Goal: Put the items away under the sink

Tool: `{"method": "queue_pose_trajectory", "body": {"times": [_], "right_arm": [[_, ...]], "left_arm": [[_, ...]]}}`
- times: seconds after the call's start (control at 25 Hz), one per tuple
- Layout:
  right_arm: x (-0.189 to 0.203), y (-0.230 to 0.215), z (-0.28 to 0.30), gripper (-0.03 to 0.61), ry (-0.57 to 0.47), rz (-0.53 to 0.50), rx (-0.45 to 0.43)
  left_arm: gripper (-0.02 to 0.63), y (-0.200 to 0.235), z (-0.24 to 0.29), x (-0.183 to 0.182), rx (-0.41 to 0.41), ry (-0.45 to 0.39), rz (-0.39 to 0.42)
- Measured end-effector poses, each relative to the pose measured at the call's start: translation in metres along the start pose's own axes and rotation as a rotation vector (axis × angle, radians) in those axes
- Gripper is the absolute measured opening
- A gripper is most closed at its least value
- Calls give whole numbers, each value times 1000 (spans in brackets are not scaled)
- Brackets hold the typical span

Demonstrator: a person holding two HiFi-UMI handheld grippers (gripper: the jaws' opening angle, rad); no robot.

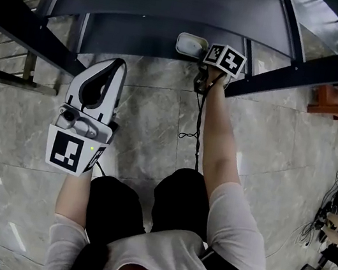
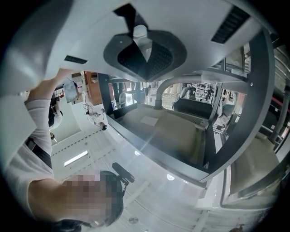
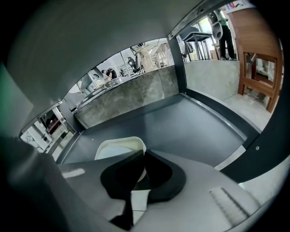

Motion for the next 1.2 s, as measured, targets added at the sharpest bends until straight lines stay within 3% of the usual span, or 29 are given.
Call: {"method": "queue_pose_trajectory", "body": {"times": [0.44, 0.84, 1.0, 1.2], "right_arm": [[3, -4, 5, 35, -41, 51, -48], [1, 5, -18, 33, -106, -111, -57], [3, 12, -37, 11, -138, -168, -127], [17, 12, -63, 11, -174, -162, -240]], "left_arm": [[8, -2, 3, 3, 2, 16, 2], [8, -12, 10, 2, 20, 24, 26], [8, -18, 13, -1, 32, 6, 27], [8, -24, 14, 0, 34, 25, 41]]}}
Point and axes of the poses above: the fingertips, and each gripper's own axes: z forward along the fingers, y to its left, x out of its underside, the point moved 10 cm from there along -z, backward along the fingers, and after that the axes turned 7 degrees about z, right-handed, at the moved point
